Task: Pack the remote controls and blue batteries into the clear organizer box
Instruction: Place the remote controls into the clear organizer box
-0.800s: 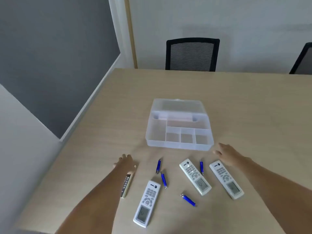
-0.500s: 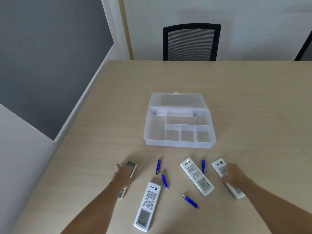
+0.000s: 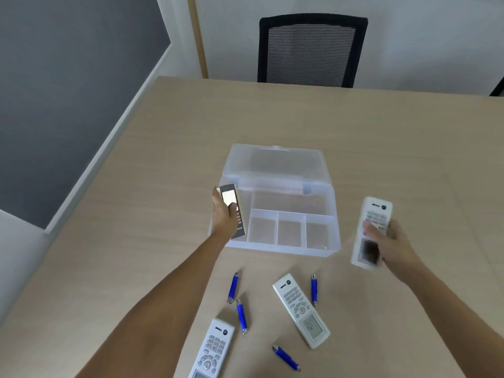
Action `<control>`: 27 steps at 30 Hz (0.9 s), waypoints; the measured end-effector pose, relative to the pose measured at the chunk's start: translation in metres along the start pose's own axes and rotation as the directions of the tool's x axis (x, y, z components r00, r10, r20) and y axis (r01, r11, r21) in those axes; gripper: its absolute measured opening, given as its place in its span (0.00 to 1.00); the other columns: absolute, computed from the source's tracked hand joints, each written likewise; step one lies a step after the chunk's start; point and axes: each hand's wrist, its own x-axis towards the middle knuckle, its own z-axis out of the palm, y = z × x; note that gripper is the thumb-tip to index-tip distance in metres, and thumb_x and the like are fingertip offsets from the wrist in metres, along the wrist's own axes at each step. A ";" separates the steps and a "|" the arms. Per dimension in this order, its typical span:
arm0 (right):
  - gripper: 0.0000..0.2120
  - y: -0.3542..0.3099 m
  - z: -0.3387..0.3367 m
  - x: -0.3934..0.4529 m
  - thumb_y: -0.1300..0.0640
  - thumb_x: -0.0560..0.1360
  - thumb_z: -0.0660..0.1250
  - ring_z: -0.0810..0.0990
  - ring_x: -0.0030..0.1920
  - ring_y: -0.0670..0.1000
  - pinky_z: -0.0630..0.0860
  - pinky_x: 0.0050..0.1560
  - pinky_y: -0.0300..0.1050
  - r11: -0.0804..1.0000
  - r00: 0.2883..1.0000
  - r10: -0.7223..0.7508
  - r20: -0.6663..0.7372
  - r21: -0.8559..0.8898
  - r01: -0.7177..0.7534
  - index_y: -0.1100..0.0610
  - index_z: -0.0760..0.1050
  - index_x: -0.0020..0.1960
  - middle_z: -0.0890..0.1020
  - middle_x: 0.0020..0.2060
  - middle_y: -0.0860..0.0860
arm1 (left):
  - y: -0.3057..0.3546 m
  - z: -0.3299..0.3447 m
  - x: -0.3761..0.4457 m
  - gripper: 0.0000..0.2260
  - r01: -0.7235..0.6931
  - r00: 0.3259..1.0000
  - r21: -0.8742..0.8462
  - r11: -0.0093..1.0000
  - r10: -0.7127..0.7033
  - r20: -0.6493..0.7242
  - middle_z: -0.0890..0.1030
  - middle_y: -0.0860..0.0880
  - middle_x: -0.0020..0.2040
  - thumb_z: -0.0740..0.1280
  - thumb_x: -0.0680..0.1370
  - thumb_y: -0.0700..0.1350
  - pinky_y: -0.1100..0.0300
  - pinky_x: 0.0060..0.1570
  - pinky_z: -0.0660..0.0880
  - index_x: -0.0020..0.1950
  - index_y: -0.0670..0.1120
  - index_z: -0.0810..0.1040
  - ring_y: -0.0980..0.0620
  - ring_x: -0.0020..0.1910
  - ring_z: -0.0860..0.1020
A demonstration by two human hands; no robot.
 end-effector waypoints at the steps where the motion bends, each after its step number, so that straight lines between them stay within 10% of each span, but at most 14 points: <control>1: 0.12 -0.021 0.008 0.014 0.57 0.77 0.64 0.76 0.46 0.55 0.73 0.41 0.47 0.993 0.995 -0.084 0.053 -0.078 0.088 0.60 0.70 0.58 0.78 0.46 0.53 | -0.006 0.005 0.004 0.29 0.000 1.000 0.062 0.998 -0.001 0.017 0.69 0.37 0.70 0.55 0.80 0.39 0.44 0.62 0.74 0.78 0.47 0.46 0.37 0.64 0.74; 8: 0.22 -0.080 0.093 0.118 0.60 0.74 0.64 0.78 0.52 0.61 0.76 0.51 0.52 0.543 0.831 -0.316 0.459 -0.631 0.555 0.54 0.67 0.67 0.81 0.54 0.60 | -0.020 0.060 0.024 0.25 0.032 0.985 0.431 0.902 -0.101 0.138 0.61 0.35 0.75 0.55 0.81 0.40 0.50 0.74 0.61 0.76 0.34 0.52 0.35 0.75 0.60; 15: 0.15 -0.034 0.126 0.172 0.61 0.71 0.69 0.74 0.44 0.54 0.67 0.44 0.43 0.606 0.848 0.054 0.527 -0.692 0.391 0.59 0.70 0.56 0.78 0.50 0.53 | -0.008 0.105 0.037 0.17 0.019 0.976 0.584 0.811 -0.142 0.166 0.68 0.39 0.68 0.56 0.80 0.38 0.49 0.61 0.72 0.69 0.38 0.66 0.40 0.66 0.70; 22: 0.17 -0.006 0.158 0.210 0.55 0.77 0.60 0.73 0.62 0.61 0.70 0.60 0.48 0.467 0.813 0.147 0.564 -0.764 0.446 0.59 0.74 0.64 0.77 0.61 0.62 | -0.017 0.104 0.068 0.17 0.054 0.989 0.606 0.793 -0.127 0.078 0.71 0.37 0.62 0.52 0.82 0.44 0.45 0.58 0.74 0.61 0.36 0.73 0.38 0.60 0.73; 27: 0.14 0.004 0.178 0.173 0.56 0.77 0.59 0.73 0.60 0.60 0.71 0.60 0.52 0.507 0.801 -0.132 0.583 -0.655 0.560 0.57 0.75 0.61 0.75 0.59 0.60 | -0.041 0.069 0.068 0.17 -0.305 0.951 0.421 0.854 0.299 0.082 0.76 0.40 0.57 0.57 0.80 0.42 0.48 0.48 0.78 0.68 0.40 0.72 0.42 0.49 0.78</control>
